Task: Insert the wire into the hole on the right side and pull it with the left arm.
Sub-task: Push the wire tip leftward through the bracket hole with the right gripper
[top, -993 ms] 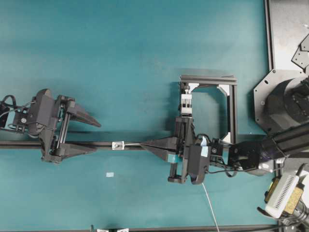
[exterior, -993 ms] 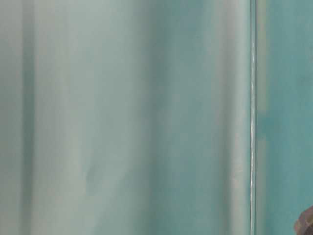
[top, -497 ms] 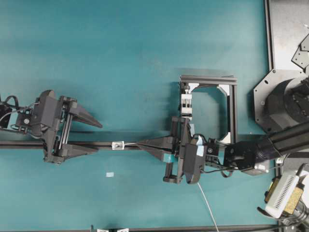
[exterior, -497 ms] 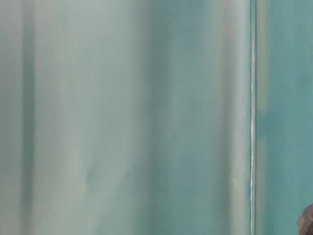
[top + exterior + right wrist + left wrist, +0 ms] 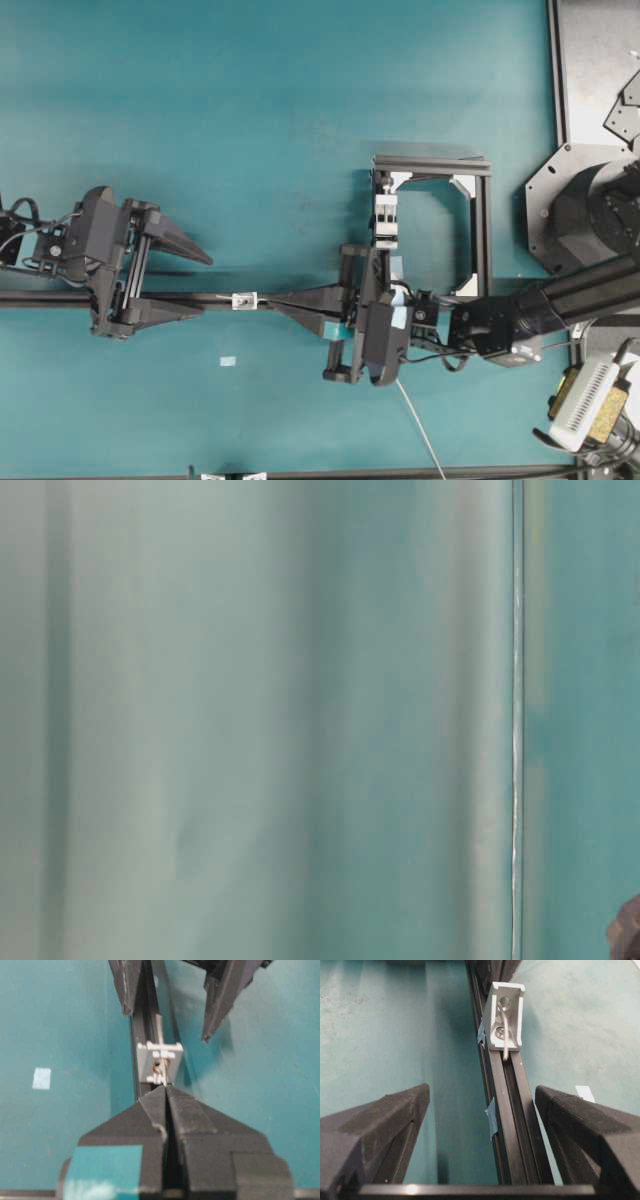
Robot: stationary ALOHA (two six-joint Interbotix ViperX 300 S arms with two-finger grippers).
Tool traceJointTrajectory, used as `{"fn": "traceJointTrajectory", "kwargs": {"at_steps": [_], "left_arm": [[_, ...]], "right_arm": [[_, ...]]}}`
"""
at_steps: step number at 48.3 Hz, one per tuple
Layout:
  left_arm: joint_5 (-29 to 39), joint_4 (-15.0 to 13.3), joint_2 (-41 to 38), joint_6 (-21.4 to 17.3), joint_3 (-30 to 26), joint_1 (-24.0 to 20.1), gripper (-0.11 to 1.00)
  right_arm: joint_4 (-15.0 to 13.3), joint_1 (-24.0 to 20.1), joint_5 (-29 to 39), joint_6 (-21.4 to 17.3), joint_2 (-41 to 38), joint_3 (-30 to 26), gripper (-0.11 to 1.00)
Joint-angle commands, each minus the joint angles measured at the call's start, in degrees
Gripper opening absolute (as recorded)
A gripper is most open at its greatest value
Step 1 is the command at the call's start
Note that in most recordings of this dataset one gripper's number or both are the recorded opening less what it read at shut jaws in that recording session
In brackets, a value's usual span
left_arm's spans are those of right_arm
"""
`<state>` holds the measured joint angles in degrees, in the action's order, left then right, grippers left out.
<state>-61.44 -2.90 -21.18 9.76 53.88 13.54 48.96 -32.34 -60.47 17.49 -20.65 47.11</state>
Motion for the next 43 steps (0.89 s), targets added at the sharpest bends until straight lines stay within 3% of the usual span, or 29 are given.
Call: {"fn": "traceJointTrajectory", "kwargs": {"at_steps": [1,43], "left_arm": [[-0.26,-0.09,0.88,-0.09,-0.53,0.18,0.77],[0.44,-0.09,2.46,0.18,-1.41,0.09,0.75]], "right_arm": [[-0.88,0.62,0.62,0.26,0.7,-1.49,0.02],[-1.76,1.49,2.72,0.35,0.44,-2.29,0.02]]}}
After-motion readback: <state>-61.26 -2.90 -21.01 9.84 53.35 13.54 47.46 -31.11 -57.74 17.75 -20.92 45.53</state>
